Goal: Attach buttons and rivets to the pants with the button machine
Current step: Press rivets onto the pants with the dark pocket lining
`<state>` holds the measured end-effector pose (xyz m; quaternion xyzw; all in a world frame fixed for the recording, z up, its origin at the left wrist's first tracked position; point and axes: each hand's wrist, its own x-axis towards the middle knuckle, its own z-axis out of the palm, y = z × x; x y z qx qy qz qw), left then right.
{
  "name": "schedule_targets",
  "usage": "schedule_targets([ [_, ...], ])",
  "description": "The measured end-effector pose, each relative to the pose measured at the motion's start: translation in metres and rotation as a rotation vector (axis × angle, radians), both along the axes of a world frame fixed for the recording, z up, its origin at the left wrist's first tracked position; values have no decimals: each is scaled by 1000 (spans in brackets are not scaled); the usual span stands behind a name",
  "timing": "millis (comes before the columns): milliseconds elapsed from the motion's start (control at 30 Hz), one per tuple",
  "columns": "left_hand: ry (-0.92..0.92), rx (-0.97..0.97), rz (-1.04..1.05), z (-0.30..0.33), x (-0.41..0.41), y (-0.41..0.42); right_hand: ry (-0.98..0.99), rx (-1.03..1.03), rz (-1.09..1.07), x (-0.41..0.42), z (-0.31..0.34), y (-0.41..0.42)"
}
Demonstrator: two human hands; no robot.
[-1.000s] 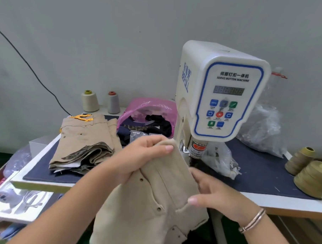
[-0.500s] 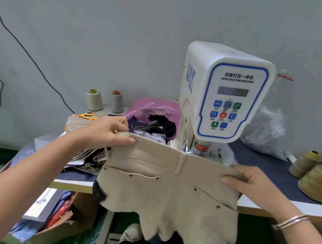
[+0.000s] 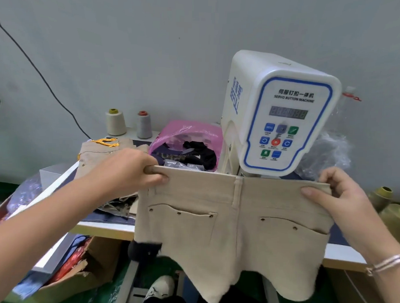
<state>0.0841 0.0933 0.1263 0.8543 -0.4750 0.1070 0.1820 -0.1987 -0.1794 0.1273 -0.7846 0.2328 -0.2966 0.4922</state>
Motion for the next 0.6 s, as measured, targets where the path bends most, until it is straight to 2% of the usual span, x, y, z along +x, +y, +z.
schedule_targets([
  [167, 329, -190, -31, 4, -14, -5, -101, 83, -115, 9, 0, 33],
  [233, 422, -172, 3, 5, -18, -5, -123, 107, -46, 8, -1, 53],
  [333, 508, -94, 17, 8, -28, -11, -158, 161, 181, 20, 0, 97],
  [400, 566, -77, -57, 12, -45, -17, -158, 116, 309, 40, 2, 124],
  [500, 797, -21, -212, 23, -69, -20, -146, 60, 327, 76, 4, 142],
  [600, 744, 7, -272, 29, -64, -9, -201, 250, 445, 96, 10, 142],
])
